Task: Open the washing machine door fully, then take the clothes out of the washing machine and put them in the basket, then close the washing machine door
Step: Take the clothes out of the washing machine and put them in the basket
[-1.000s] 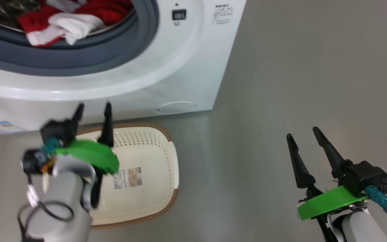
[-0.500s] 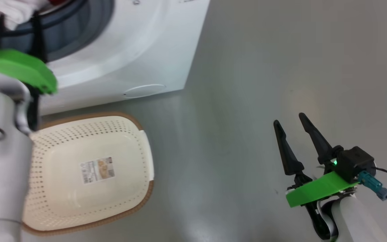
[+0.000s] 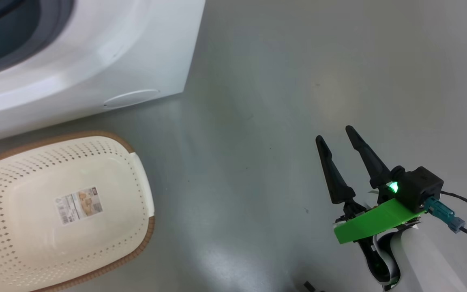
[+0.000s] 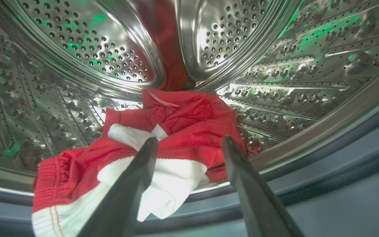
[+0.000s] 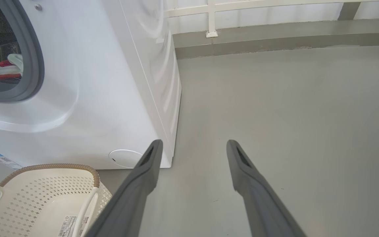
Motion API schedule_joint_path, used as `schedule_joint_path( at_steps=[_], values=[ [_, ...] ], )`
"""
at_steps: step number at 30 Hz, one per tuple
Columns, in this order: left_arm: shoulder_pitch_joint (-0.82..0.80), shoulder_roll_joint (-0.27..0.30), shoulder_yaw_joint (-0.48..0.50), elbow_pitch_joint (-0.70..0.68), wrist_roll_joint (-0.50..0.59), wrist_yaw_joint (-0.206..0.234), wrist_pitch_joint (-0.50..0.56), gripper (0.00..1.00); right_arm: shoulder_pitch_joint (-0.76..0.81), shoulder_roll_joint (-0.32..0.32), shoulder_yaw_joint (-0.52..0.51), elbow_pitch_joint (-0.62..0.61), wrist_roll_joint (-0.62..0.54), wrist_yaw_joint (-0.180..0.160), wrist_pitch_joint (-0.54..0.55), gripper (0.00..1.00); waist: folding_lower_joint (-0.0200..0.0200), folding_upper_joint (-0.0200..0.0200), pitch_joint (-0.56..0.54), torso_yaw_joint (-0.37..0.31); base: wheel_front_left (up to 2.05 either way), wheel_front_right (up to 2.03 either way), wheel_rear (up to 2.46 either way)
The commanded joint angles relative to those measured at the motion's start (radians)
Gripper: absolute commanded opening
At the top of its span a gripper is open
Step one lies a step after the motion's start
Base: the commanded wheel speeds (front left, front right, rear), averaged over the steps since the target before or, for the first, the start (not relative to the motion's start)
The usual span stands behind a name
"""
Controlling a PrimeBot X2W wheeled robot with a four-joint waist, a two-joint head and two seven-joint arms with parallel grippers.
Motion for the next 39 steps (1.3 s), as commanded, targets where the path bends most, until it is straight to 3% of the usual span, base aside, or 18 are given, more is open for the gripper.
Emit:
schedule_joint_path(
  at_steps=[1, 18, 19, 20, 22, 29, 39],
  values=[
    [-0.021, 0.051, 0.013, -0.015, 0.008, -0.001, 0.006, 1.00, -0.005, -0.008, 0.020, -0.021, 0.003, 0.000, -0.009, 1.00, 0.0000, 0.0000, 0.013, -0.012, 0.00, 0.00, 0.00],
    [-0.090, 0.084, -0.032, 0.120, 0.025, 0.049, 0.182, 1.00, -0.023, -0.008, 0.025, -0.018, 0.006, 0.000, -0.009, 1.00, 0.0000, 0.0000, 0.036, -0.026, 0.00, 0.00, 0.00],
    [-0.090, 0.084, -0.034, 0.123, 0.025, 0.049, 0.189, 0.49, -0.022, -0.008, 0.025, -0.018, 0.006, 0.000, -0.009, 1.00, 0.0000, 0.0000, 0.037, -0.026, 0.00, 0.00, 0.00],
    [-0.090, 0.083, -0.037, 0.125, 0.025, 0.049, 0.195, 0.39, -0.021, -0.008, 0.025, -0.018, 0.007, 0.000, -0.009, 1.00, 0.0000, 0.0000, 0.037, -0.027, 0.00, 0.00, 0.00],
    [-0.091, 0.085, -0.042, 0.128, 0.026, 0.051, 0.203, 0.00, -0.020, -0.008, 0.024, -0.018, 0.008, 0.000, -0.009, 1.00, 0.0000, 0.0000, 0.038, -0.027, 0.00, 0.00, 0.00],
    [-0.094, 0.092, -0.057, 0.143, 0.026, 0.050, 0.229, 0.00, -0.023, -0.008, 0.025, -0.019, 0.003, 0.000, -0.009, 1.00, 0.0000, 0.0000, 0.040, -0.026, 0.00, 0.00, 0.00],
    [-0.099, 0.097, -0.073, 0.114, 0.025, 0.047, 0.170, 0.00, -0.024, -0.008, 0.019, -0.016, -0.006, 0.000, -0.009, 1.00, 0.0000, 0.0000, 0.032, -0.012, 0.00, 0.00, 0.00]
  ],
)
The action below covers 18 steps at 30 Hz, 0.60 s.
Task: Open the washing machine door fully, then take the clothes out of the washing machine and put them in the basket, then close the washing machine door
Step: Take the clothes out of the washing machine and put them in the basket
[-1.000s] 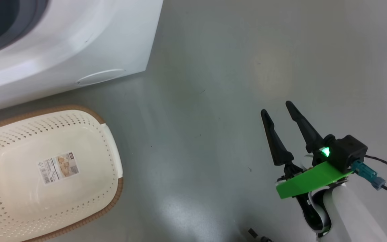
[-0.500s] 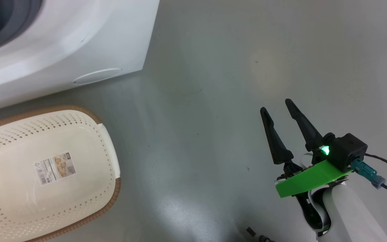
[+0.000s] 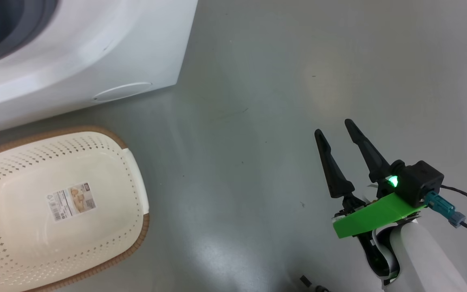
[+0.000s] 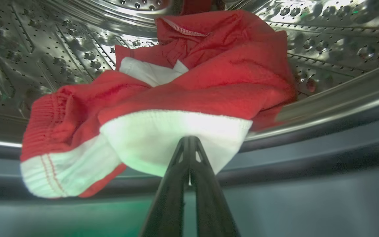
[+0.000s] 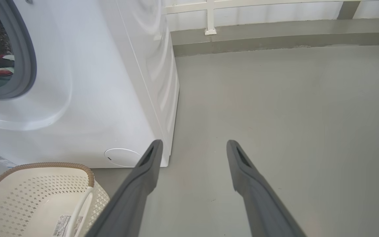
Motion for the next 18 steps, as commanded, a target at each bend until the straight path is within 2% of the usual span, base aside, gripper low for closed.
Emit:
schedule_joint_path(
  at_steps=[1, 5, 11, 18],
  values=[
    [-0.022, 0.047, 0.009, -0.033, -0.002, 0.001, -0.024, 0.00, 0.000, -0.008, 0.015, -0.018, -0.010, 0.000, -0.009, 1.00, 0.0000, 0.0000, -0.007, 0.007, 0.00, 0.00, 0.00],
    [-0.006, 0.036, 0.015, -0.049, -0.014, 0.000, -0.065, 0.00, 0.002, -0.008, 0.012, -0.016, -0.016, 0.000, -0.009, 1.00, 0.0000, 0.0000, -0.019, 0.019, 0.00, 0.00, 0.00],
    [0.060, 0.018, 0.035, -0.090, -0.047, -0.013, -0.181, 0.00, 0.013, -0.008, 0.004, -0.013, -0.033, 0.000, -0.009, 1.00, 0.0000, 0.0000, -0.058, 0.046, 0.00, 0.00, 0.00],
    [0.185, -0.034, 0.050, -0.176, -0.078, -0.003, -0.316, 0.00, 0.032, -0.008, -0.002, -0.007, -0.056, 0.000, -0.009, 1.00, 0.0000, 0.0000, -0.114, 0.092, 0.00, 0.00, 0.00]
  ],
)
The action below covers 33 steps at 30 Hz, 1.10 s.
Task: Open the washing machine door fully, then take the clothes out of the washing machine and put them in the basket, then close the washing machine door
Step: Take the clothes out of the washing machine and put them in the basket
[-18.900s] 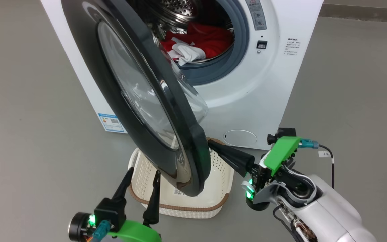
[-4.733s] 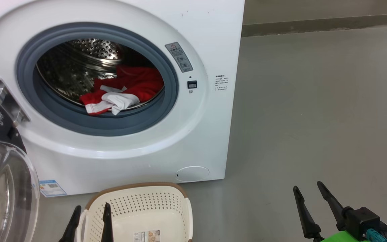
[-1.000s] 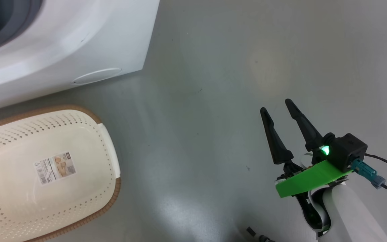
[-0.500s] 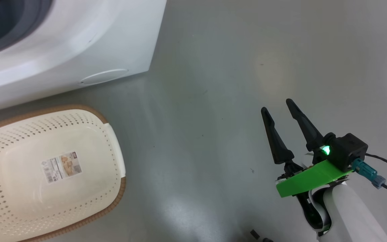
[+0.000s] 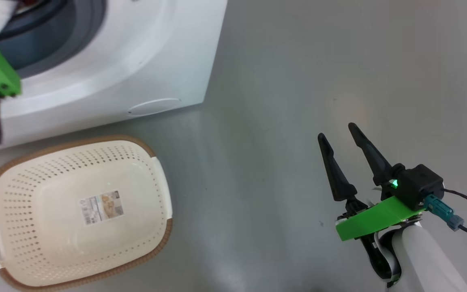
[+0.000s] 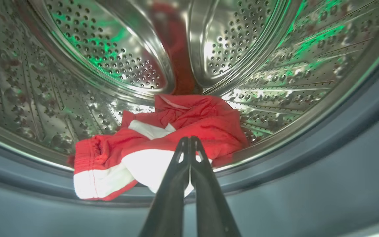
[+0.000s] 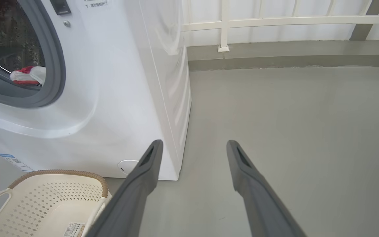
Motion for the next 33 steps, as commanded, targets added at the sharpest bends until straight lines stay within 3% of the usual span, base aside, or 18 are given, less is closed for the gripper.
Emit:
schedule_joint_path(
  at_steps=[1, 2, 4, 5, 6, 15, 24, 33],
  values=[
    [0.032, 0.036, 0.018, -0.044, -0.007, 0.011, -0.023, 0.00, 0.026, -0.008, 0.012, -0.017, -0.011, 0.000, -0.009, 1.00, 0.0000, 0.0000, -0.032, 0.032, 0.00, 0.00, 0.00],
    [0.053, 0.030, 0.016, -0.063, -0.007, 0.016, -0.034, 0.00, 0.030, -0.008, 0.010, -0.016, -0.016, 0.000, -0.009, 1.00, 0.0000, 0.0000, -0.040, 0.039, 0.00, 0.00, 0.00],
    [0.099, 0.015, 0.018, -0.107, -0.014, 0.022, -0.051, 0.49, 0.037, -0.008, 0.008, -0.014, -0.023, 0.000, -0.009, 1.00, 0.0000, 0.0000, -0.056, 0.051, 0.00, 0.00, 0.00],
    [0.122, 0.010, 0.020, -0.132, -0.017, 0.029, -0.058, 0.86, 0.040, -0.008, 0.008, -0.013, -0.026, 0.000, -0.009, 1.00, 0.0000, 0.0000, -0.062, 0.057, 0.00, 0.00, 0.00],
    [0.146, 0.006, 0.023, -0.159, -0.020, 0.035, -0.063, 1.00, 0.042, -0.008, 0.008, -0.012, -0.028, 0.000, -0.009, 1.00, 0.0000, 0.0000, -0.070, 0.062, 0.00, 0.00, 0.00],
    [0.438, -0.017, 0.033, -0.529, -0.015, 0.134, -0.088, 1.00, 0.067, -0.008, 0.000, -0.002, -0.045, 0.000, -0.009, 1.00, 0.0000, 0.0000, -0.137, 0.098, 0.00, 0.00, 0.00],
    [0.811, -0.027, 0.033, -0.957, 0.020, 0.282, -0.060, 1.00, 0.108, -0.008, -0.013, 0.017, -0.062, 0.000, -0.009, 1.00, 0.0000, 0.0000, -0.233, 0.125, 0.00, 0.00, 0.00],
    [1.089, -0.032, -0.005, -1.156, 0.040, 0.346, -0.014, 1.00, 0.171, -0.008, -0.018, 0.042, -0.082, 0.000, -0.009, 1.00, 0.0000, 0.0000, -0.357, 0.142, 0.00, 0.00, 0.00]
  ],
)
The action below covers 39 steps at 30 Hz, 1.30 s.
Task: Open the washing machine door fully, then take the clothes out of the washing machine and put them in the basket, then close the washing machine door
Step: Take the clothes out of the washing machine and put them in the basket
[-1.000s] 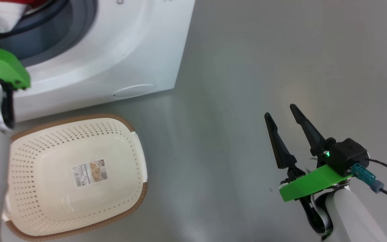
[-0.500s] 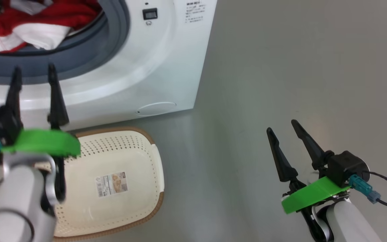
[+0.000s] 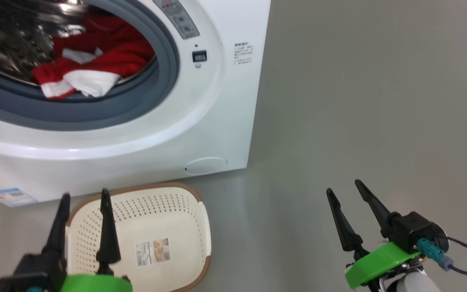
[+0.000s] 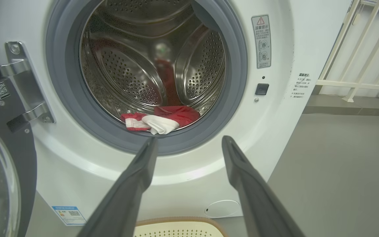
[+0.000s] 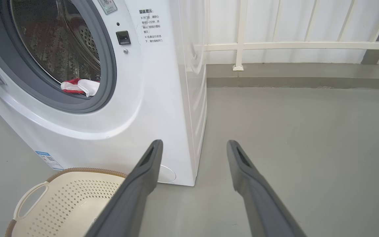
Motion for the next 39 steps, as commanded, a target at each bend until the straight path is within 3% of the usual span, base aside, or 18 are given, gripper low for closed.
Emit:
schedule_joint_path(
  at_steps=[1, 17, 39],
  values=[
    [-0.002, 0.023, 0.032, -0.033, 0.010, 0.008, 0.001, 1.00, 0.004, -0.007, 0.017, -0.021, -0.014, 0.000, -0.008, 1.00, 0.0000, 0.0000, -0.054, 0.017, 0.00, 0.00, 0.00],
    [0.222, 0.020, 0.008, -0.052, 0.011, 0.045, -0.012, 1.00, 0.142, -0.007, -0.026, -0.076, -0.033, 0.000, 0.045, 1.00, 0.0000, 0.0000, -0.202, 0.050, 0.00, 0.00, 0.00],
    [0.242, 0.014, -0.008, 0.000, -0.008, 0.031, -0.038, 1.00, 0.202, -0.007, -0.044, -0.149, -0.036, 0.000, 0.083, 1.00, 0.0000, 0.0000, -0.230, 0.071, 0.00, 0.00, 0.00]
  ],
)
